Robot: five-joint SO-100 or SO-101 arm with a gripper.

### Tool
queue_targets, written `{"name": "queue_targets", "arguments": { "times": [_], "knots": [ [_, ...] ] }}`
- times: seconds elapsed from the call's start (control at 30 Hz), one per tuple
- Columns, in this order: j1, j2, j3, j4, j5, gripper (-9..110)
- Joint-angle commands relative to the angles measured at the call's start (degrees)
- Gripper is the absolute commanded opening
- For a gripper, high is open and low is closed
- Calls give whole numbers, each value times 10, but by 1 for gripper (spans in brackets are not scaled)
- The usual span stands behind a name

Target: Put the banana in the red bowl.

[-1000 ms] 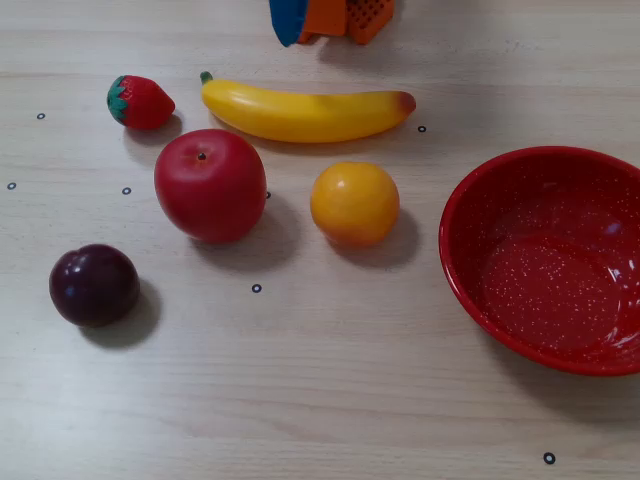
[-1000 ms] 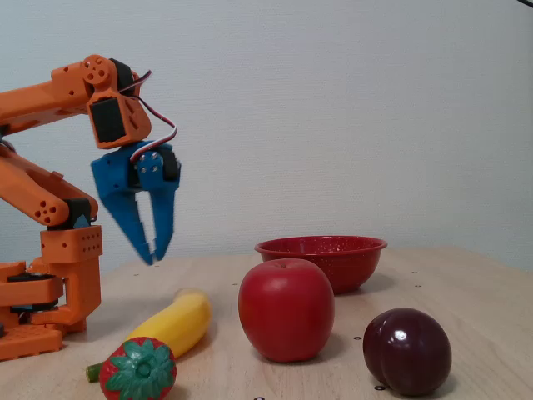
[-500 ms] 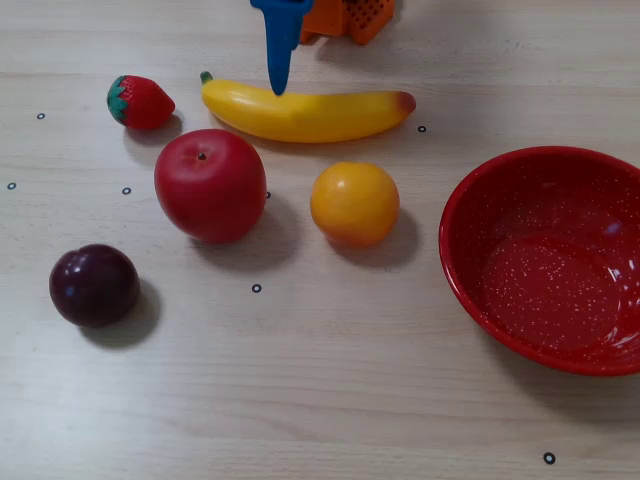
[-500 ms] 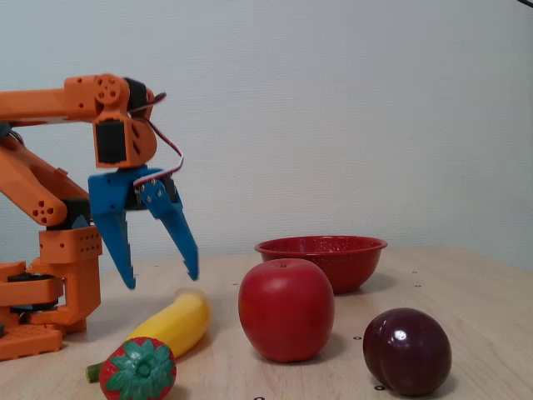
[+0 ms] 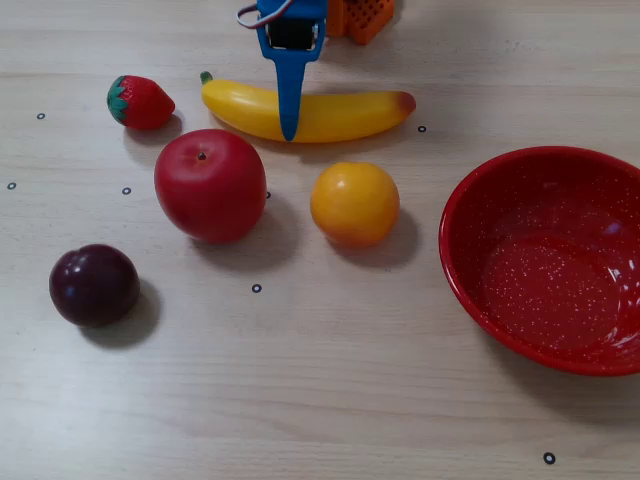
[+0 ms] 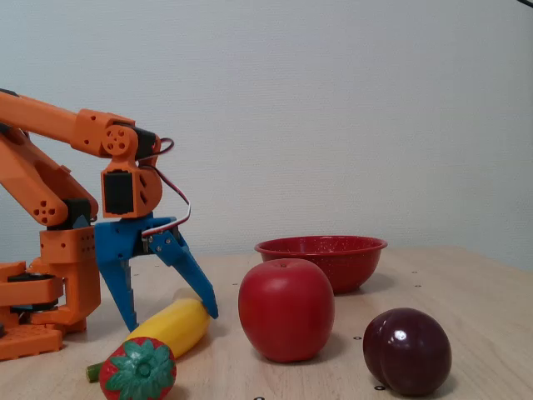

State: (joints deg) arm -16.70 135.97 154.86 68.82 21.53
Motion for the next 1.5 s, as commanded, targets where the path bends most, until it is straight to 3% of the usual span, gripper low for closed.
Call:
{"name": "queue_targets", "arguments": {
  "times": [0.0,0.33,0.53,0.77,1.13,1.47],
  "knots": [
    [8,-4,-13,-19,16,48],
    [12,-18,4,-36,28,27],
    [10,-28,1,-34,42,0],
    [-4,-20,-78,67,11,0],
    [16,1,-330,255,-54,0],
    [134,-60,-601,327,-156,0]
  ]
}}
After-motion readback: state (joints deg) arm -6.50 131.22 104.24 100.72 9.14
